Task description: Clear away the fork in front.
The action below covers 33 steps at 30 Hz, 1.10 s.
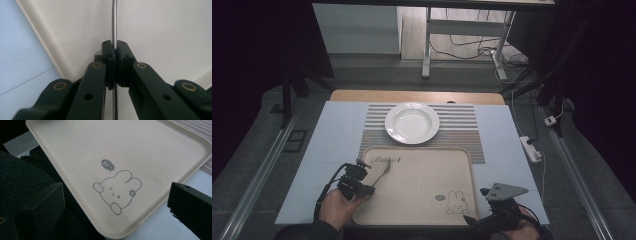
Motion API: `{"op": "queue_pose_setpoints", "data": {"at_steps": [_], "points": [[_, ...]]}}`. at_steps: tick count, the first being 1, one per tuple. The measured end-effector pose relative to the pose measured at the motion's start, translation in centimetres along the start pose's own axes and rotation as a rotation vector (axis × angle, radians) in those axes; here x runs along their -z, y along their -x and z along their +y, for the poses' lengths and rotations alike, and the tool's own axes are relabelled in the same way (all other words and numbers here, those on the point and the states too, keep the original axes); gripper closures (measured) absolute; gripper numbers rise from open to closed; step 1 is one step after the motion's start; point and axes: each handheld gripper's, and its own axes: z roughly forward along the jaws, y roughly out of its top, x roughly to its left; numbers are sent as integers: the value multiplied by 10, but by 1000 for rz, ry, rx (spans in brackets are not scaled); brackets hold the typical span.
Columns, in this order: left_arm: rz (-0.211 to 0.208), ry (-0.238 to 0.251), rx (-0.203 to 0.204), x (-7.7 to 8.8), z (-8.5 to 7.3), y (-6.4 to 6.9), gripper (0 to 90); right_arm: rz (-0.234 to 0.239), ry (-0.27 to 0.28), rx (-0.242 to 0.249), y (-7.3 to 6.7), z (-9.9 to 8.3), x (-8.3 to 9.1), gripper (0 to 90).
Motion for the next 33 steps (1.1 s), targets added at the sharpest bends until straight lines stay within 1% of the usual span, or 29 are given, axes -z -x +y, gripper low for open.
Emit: {"op": "queue_pose_setpoints", "data": {"at_steps": [1,3,5,6,9,11,14,15,17,18,20,23,26,29,33], "points": [[8,-6,-6,-2,0,0,855,-1,1,-1,0,0,0,6],[8,-13,-12,-4,0,0,851,0,4,-5,0,-1,1,6],[-7,-8,-12,-4,-1,-1,838,-1,-1,-14,1,-2,3,6],[-12,-3,-13,-4,-1,-2,805,-4,1,-21,1,-3,4,6],[-30,24,-27,0,1,-5,780,-15,9,-37,1,-5,9,6],[-27,44,-43,3,4,-5,775,-21,14,-47,2,-7,11,6],[-27,85,-63,9,11,-7,788,-24,20,-58,2,-9,14,6],[-19,96,-73,10,15,-7,804,-26,18,-59,2,-9,14,6],[-18,117,-101,13,23,-8,864,-27,15,-60,2,-9,15,6],[-20,121,-111,12,27,-8,890,-28,15,-59,2,-10,15,6],[-21,117,-125,10,35,-9,892,-27,13,-61,2,-10,15,6],[-13,113,-122,3,45,-12,893,-23,11,-74,3,-10,15,6],[-10,111,-129,-4,54,-13,893,-17,13,-77,4,-10,15,6],[-1,117,-140,-9,61,-11,893,-15,11,-78,4,-10,14,7],[-5,125,-155,-12,65,-6,893,-10,7,-85,5,-10,14,7]]}}
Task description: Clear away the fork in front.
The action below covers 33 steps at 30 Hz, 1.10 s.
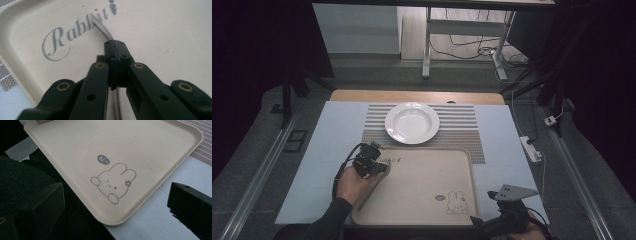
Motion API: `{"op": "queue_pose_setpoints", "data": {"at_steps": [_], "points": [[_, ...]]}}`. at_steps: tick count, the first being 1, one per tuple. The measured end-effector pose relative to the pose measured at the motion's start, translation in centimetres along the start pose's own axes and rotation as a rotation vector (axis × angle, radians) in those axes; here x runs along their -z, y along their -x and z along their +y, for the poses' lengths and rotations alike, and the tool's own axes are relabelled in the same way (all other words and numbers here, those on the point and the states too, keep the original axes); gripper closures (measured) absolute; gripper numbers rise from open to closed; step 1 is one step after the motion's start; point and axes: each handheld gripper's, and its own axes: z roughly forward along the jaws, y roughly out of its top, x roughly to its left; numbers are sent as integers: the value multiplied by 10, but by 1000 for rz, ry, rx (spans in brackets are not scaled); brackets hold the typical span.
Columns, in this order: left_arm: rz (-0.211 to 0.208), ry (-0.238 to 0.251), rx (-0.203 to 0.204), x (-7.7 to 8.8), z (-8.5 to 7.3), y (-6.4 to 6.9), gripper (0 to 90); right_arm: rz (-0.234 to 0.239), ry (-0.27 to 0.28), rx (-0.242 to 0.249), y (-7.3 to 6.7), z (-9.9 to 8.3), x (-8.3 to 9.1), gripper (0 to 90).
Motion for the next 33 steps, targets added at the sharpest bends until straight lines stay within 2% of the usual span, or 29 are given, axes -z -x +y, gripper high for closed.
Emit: {"op": "queue_pose_setpoints", "data": {"at_steps": [7,10,13,15,19,20,23,26,33], "points": [[-32,-15,-30,-6,2,10,893,3,-4,3,0,0,0,7],[-37,-8,-46,-3,3,13,893,4,-3,1,0,0,0,8],[-69,5,-79,-1,4,17,893,8,-4,-2,1,0,0,7],[-94,-3,-102,-6,4,22,892,11,-3,-2,1,0,-1,7],[-96,-38,-137,-20,4,31,893,16,-5,-7,2,0,0,8],[-86,-46,-138,-23,4,32,893,17,-5,-9,2,0,0,8],[-79,-39,-124,-25,4,30,893,19,-5,-11,2,0,0,8],[-40,-35,-113,-23,3,26,893,20,-8,-13,2,0,0,8],[-5,-36,-35,-16,0,1,892,26,-2,-17,3,0,0,9]]}}
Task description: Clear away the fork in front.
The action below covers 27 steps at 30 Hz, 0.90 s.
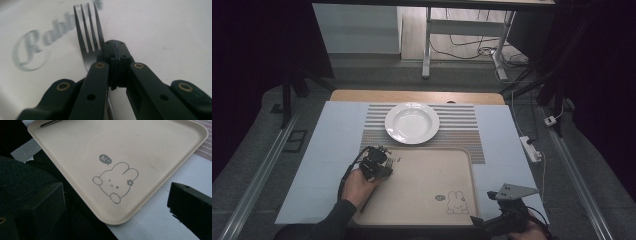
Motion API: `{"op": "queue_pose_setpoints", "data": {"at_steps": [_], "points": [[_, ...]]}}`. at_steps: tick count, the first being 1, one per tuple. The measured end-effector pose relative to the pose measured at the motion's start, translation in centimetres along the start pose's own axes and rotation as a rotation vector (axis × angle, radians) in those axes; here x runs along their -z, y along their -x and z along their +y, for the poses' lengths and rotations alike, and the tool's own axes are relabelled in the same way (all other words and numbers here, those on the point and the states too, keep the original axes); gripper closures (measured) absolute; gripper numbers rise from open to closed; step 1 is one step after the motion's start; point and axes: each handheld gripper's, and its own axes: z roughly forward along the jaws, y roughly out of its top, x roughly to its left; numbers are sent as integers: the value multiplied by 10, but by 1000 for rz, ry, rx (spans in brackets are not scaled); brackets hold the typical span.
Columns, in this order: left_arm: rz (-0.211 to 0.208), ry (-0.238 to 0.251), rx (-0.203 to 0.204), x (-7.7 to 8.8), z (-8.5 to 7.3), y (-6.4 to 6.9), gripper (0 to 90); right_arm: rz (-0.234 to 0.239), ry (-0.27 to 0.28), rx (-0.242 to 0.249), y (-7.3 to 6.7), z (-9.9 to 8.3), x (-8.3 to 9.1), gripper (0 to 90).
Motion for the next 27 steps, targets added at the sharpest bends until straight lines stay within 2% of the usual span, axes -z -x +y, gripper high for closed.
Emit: {"op": "queue_pose_setpoints", "data": {"at_steps": [3,10,16,19,22,25,27], "points": [[-3,-2,29,3,-2,-10,892,3,0,-2,0,0,0,9],[-1,1,67,9,-9,-27,892,6,-1,-4,1,0,0,9],[-10,1,72,10,-10,-29,887,8,-5,-4,1,0,-1,10],[-8,21,73,14,-11,-29,811,8,-2,-6,1,0,0,10],[-35,53,67,23,-14,-28,726,8,-2,-6,0,0,0,10],[-40,83,37,34,-20,-27,620,7,-3,-5,0,0,0,10],[-59,113,18,42,-25,-27,545,6,-3,-6,0,0,0,10]]}}
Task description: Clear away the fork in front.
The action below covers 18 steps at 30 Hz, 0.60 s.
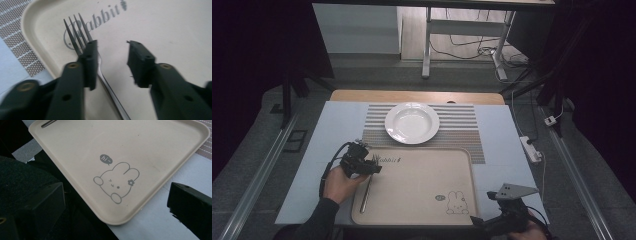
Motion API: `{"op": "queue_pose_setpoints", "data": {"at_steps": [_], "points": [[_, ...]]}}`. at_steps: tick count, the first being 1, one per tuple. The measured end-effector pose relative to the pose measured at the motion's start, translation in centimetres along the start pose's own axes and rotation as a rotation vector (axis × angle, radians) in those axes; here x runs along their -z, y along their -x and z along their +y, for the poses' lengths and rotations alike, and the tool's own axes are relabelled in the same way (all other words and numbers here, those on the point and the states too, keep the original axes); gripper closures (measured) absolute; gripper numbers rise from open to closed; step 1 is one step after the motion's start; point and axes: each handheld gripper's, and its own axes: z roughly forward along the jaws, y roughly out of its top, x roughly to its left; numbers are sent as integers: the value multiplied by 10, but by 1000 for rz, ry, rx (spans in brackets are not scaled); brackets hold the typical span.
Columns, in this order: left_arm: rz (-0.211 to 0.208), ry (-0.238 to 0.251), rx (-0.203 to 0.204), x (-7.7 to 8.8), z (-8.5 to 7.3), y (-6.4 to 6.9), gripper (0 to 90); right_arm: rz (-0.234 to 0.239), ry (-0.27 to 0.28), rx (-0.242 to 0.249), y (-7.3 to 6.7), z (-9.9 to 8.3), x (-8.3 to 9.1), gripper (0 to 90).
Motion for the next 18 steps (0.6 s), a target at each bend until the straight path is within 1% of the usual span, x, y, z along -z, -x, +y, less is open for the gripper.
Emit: {"op": "queue_pose_setpoints", "data": {"at_steps": [2,5,7,10,13,18], "points": [[-21,36,-20,9,-5,0,476,0,-1,-1,0,0,0,10],[-44,62,-21,23,-11,2,422,-1,-4,0,0,0,0,10],[-45,97,-27,32,-17,4,369,-4,-5,0,0,1,-1,10],[-66,137,-34,43,-29,5,308,-5,-6,-3,0,1,-1,10],[-72,164,-29,52,-43,7,259,-5,-6,-4,0,1,-1,10],[-76,209,-3,67,-65,8,189,-7,-8,-5,0,1,-1,9]]}}
